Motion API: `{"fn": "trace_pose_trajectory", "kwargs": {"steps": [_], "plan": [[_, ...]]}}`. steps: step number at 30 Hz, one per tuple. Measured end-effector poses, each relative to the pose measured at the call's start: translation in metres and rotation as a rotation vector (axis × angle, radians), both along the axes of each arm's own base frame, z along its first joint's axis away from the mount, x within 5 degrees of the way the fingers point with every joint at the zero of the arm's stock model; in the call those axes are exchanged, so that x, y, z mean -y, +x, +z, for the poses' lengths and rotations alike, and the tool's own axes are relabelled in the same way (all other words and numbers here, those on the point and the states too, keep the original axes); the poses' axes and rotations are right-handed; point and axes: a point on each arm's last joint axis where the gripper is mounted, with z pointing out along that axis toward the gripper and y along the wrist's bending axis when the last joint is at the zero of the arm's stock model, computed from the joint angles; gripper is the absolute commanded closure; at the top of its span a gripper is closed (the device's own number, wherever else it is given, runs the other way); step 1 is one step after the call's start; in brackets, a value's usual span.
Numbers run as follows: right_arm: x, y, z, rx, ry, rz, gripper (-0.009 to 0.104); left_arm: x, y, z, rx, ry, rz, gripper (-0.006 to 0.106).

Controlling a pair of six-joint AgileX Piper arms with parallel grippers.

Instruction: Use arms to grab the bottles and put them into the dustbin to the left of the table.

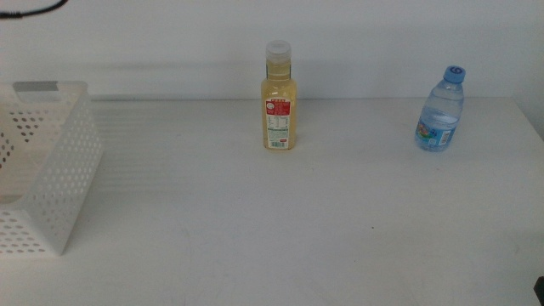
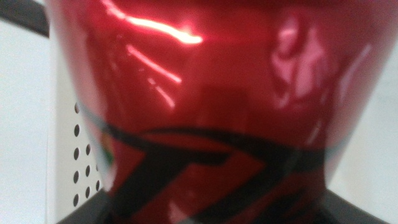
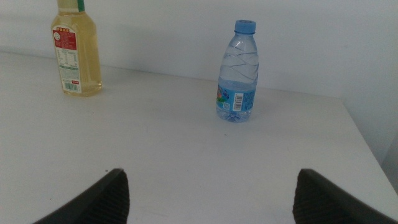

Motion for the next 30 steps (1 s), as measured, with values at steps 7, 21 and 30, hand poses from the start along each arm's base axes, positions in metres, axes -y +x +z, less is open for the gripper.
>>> {"fn": "trace_pose_trajectory", "kwargs": {"steps": [7, 21, 30], "plan": [[0.000, 0.000, 0.000, 0.000, 0.000, 0.000, 0.018, -0.016, 0.020, -0.043, -0.091, -0.015, 0.017, 0.105], [0.000, 0.000, 0.000, 0.000, 0.000, 0.000, 0.018, -0.022, 0.044, -0.105, -0.194, -0.094, 0.025, 0.105], [0.000, 0.000, 0.000, -0.001, 0.000, 0.000, 0.018, -0.023, 0.049, -0.125, -0.229, -0.124, 0.030, 0.105]]}}
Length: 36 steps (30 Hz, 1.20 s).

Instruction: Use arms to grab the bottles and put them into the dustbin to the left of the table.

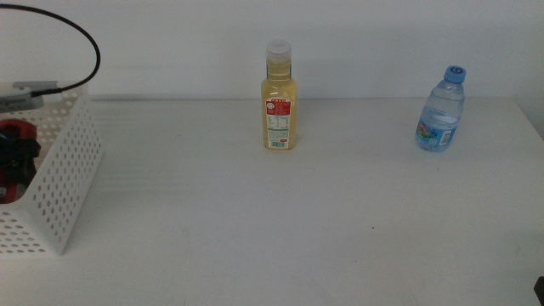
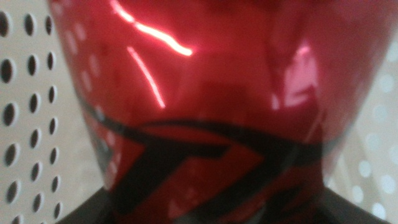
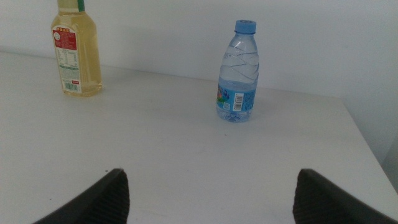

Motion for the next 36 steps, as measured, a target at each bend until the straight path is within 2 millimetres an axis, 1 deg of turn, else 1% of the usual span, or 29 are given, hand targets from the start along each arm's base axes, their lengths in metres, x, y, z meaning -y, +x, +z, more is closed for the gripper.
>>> {"fn": "trace_pose_trajectory", "kwargs": {"steps": [3, 5, 7, 9, 10, 13, 14, 17, 20, 22, 24, 27, 30, 31, 33, 36], "plan": [[0.000, 0.000, 0.000, 0.000, 0.000, 0.000, 0.018, 0.000, 0.002, -0.008, -0.018, -0.010, 0.001, 0.104], [0.000, 0.000, 0.000, 0.000, 0.000, 0.000, 0.018, 0.000, 0.002, -0.013, -0.028, -0.015, 0.002, 0.101], [0.000, 0.000, 0.000, 0.000, 0.000, 0.000, 0.018, 0.000, 0.002, -0.014, -0.034, -0.018, 0.002, 0.095], [0.000, 0.000, 0.000, 0.000, 0.000, 0.000, 0.018, 0.000, 0.002, -0.014, -0.037, -0.021, 0.002, 0.085], [0.000, 0.000, 0.000, 0.000, 0.000, 0.000, 0.018, 0.000, 0.002, -0.014, -0.036, -0.021, -0.003, 0.035], [0.000, 0.000, 0.000, 0.000, 0.000, 0.000, 0.018, 0.001, 0.003, -0.013, -0.033, -0.015, -0.014, 0.014], [0.000, 0.000, 0.000, 0.000, 0.000, 0.000, 0.018, 0.001, 0.004, -0.012, -0.029, -0.009, -0.017, 0.010], [0.000, 0.000, 0.000, 0.000, 0.000, 0.000, 0.018, 0.004, 0.005, -0.012, -0.033, 0.005, -0.036, 0.010], [0.000, 0.000, 0.000, 0.000, 0.000, 0.000, 0.018, 0.010, 0.006, -0.007, -0.040, 0.018, -0.055, 0.010], [0.000, 0.000, 0.000, 0.000, 0.000, 0.000, 0.018, 0.014, 0.007, 0.002, -0.032, 0.029, -0.052, 0.010], [0.000, 0.000, 0.000, 0.000, 0.000, 0.000, 0.018, 0.019, 0.006, 0.015, -0.011, 0.038, -0.042, 0.010], [0.000, 0.000, 0.000, 0.000, 0.000, 0.000, 0.018, 0.027, -0.001, 0.050, 0.065, 0.063, -0.014, 0.010], [0.000, 0.000, 0.000, 0.000, 0.000, 0.000, 0.018, 0.039, -0.015, 0.092, 0.160, 0.089, 0.019, 0.010], [0.000, 0.000, 0.000, 0.000, 0.000, 0.000, 0.018, 0.044, -0.020, 0.103, 0.183, 0.097, 0.023, 0.010], [0.000, 0.000, 0.000, 0.000, 0.000, 0.000, 0.018, 0.058, -0.034, 0.128, 0.240, 0.113, 0.012, 0.010], [0.000, 0.000, 0.000, 0.000, 0.000, 0.000, 0.018, 0.083, -0.055, 0.155, 0.314, 0.114, -0.002, 0.010]]}}
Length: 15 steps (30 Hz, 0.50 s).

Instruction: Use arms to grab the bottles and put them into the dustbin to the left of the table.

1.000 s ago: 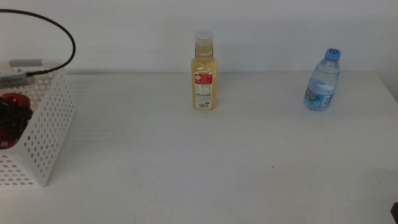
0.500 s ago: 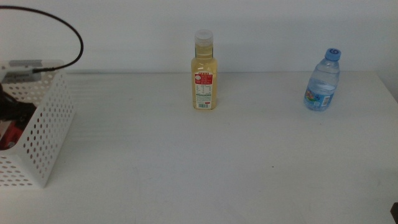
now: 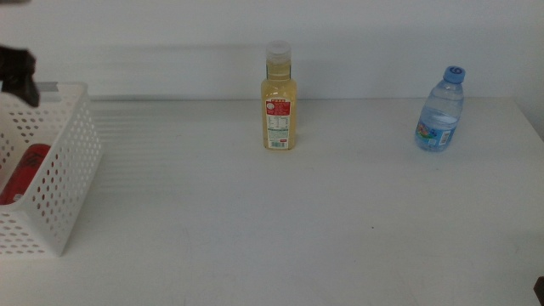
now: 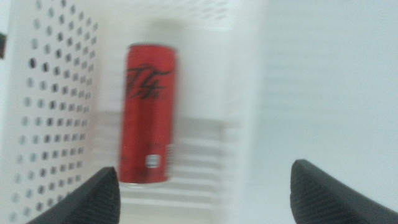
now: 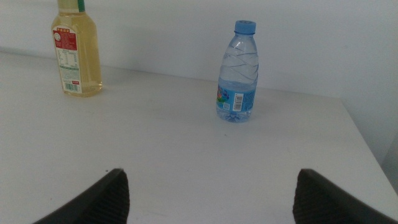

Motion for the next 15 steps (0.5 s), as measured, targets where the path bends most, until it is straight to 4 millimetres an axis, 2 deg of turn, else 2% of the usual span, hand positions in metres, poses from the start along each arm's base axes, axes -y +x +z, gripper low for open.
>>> {"fn": "trace_pose_trajectory", "kwargs": {"steps": [3, 9, 15], "plan": [[0.000, 0.000, 0.000, 0.000, 0.000, 0.000, 0.018, 0.024, -0.022, 0.020, 0.078, -0.011, -0.025, 0.010], [0.000, 0.000, 0.000, 0.000, 0.000, 0.000, 0.018, 0.068, -0.056, 0.039, 0.164, -0.040, -0.123, 0.010], [0.000, 0.000, 0.000, 0.000, 0.000, 0.000, 0.018, 0.100, -0.071, 0.052, 0.224, -0.059, -0.239, 0.010]]}}
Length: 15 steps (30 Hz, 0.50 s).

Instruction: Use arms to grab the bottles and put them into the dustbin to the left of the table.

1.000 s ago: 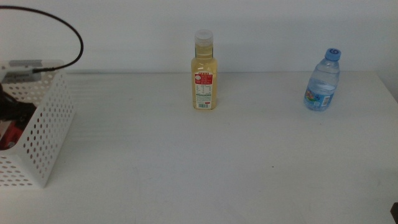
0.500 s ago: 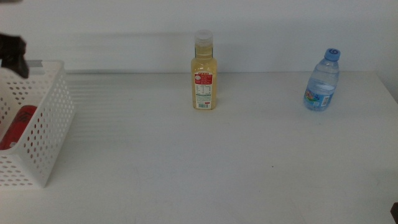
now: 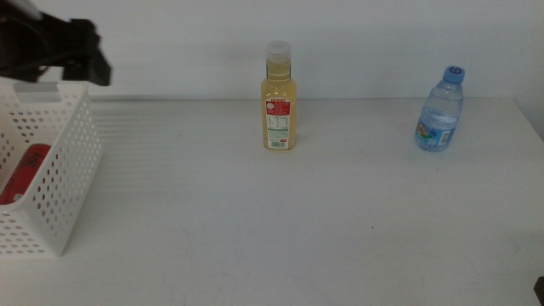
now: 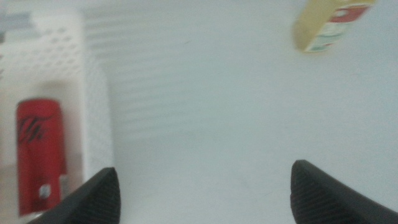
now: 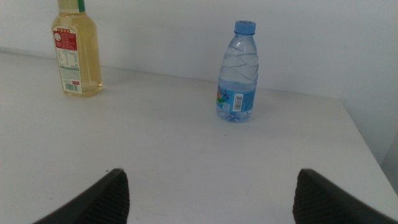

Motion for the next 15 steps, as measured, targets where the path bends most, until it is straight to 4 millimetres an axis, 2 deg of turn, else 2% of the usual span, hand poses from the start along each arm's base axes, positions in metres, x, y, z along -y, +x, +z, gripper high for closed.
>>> {"fn": "trace_pose_trajectory", "kwargs": {"steps": [4, 7, 11, 15], "plan": [[0.000, 0.000, 0.000, 0.000, 0.000, 0.000, 0.018, 0.024, -0.004, 0.005, 0.083, -0.007, -0.091, 0.010], [0.000, 0.000, 0.000, 0.000, 0.000, 0.000, 0.018, 0.045, -0.008, 0.002, 0.179, -0.020, -0.169, 0.010], [0.000, 0.000, 0.000, 0.000, 0.000, 0.000, 0.018, 0.066, -0.016, -0.022, 0.311, -0.046, -0.258, 0.010], [0.000, 0.000, 0.000, 0.000, 0.000, 0.000, 0.018, 0.075, -0.026, -0.052, 0.422, -0.101, -0.300, 0.010]]}}
